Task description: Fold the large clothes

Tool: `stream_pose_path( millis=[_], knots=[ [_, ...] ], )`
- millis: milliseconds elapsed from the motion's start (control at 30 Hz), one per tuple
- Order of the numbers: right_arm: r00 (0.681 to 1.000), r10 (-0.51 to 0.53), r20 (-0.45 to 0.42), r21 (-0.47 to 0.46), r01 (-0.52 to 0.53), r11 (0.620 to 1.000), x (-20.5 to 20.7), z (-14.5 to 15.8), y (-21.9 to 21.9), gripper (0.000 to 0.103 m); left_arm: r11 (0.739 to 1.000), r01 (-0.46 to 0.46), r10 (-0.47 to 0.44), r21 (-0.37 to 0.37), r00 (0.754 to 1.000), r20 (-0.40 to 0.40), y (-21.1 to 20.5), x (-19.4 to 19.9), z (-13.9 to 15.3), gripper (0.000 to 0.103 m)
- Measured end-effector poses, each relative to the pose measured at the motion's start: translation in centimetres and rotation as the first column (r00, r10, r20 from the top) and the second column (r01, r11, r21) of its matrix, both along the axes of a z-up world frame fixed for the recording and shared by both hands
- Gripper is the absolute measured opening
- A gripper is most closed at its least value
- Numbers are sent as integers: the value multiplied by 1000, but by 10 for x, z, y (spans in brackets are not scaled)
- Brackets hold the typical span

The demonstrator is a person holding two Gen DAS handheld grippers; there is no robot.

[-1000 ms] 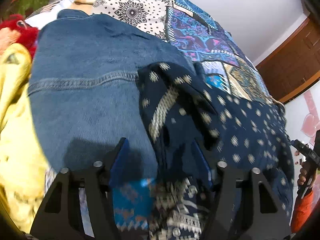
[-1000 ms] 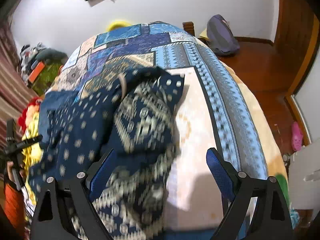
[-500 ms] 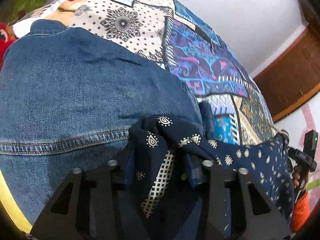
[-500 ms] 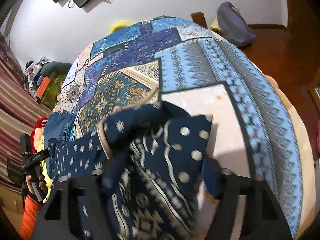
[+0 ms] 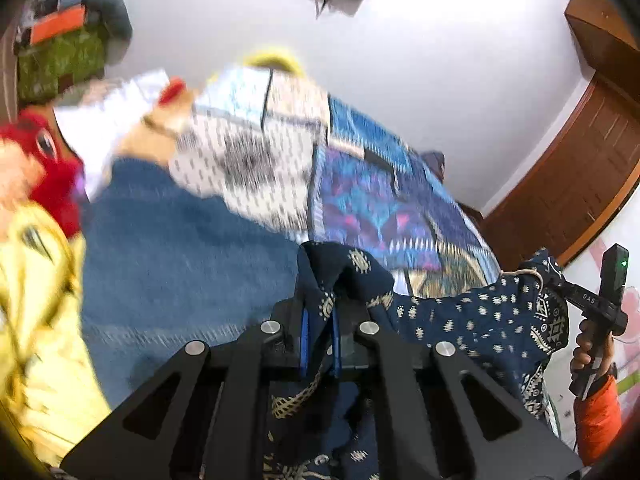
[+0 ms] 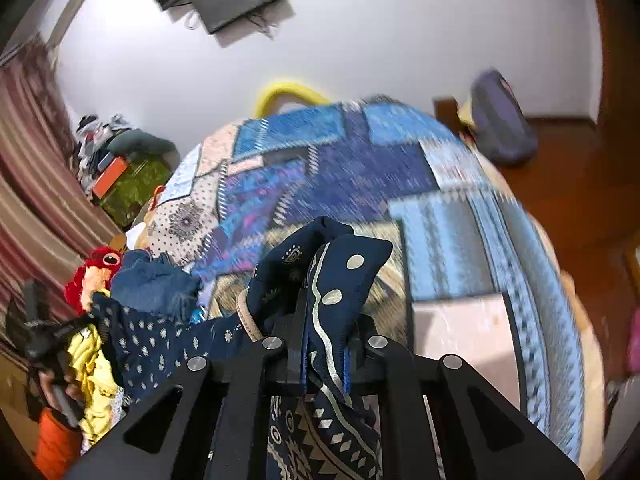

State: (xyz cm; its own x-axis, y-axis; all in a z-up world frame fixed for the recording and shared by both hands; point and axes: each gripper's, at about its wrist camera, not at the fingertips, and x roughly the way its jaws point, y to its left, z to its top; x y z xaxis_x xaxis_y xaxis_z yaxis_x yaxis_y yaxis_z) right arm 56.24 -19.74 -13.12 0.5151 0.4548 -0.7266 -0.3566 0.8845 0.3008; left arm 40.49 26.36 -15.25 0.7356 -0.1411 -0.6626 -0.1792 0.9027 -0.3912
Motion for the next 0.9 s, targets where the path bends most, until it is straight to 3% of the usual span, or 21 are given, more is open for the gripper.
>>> stream_pose_path(
  millis=[67,167,267,433,533,633,667,733,767,800,833,900],
  knots=[
    [999,13,37,-23,-13,1000,9,10,18,8,999,-23,23,46,1000,16,7,7,12,6],
    [999,6,54,-22,-5,1000,27,11,41,8,997,-29,30,74,999,-11,20,27,7,6],
    [1000,-15,15,-40,16,999,48,-9,59,8,994,-53,62,99,994,-92,31,49,-21,6],
    [998,-62,32,-239,68,969,66,-60,72,9,987,-93,114,129,979,-169,47,68,-67,6],
    [998,-64,-17,-262,58,963,77,-83,60,9,988,-98,122,116,968,-221,55,76,-94,6],
    [998,-41,-40,-265,29,964,81,-94,52,10,985,-87,124,149,958,-260,53,78,-111,8],
    [999,-34,-38,-283,22,959,81,-95,52,16,983,-83,124,165,960,-252,51,77,-112,10],
    [999,-35,-2,-380,31,925,77,-96,54,41,980,-84,128,181,961,-246,49,76,-113,11],
    [998,-51,35,-445,61,893,74,-95,54,70,980,-87,131,181,960,-249,49,75,-112,11],
    [995,-64,78,-503,95,859,70,-94,53,80,980,-88,132,180,959,-252,48,74,-110,11],
    [993,-55,101,-526,100,844,66,-93,51,84,979,-88,135,186,957,-257,47,72,-108,11],
    [996,-42,78,-505,76,860,59,-87,43,84,976,-84,137,203,955,-263,43,68,-100,12]
  ],
)
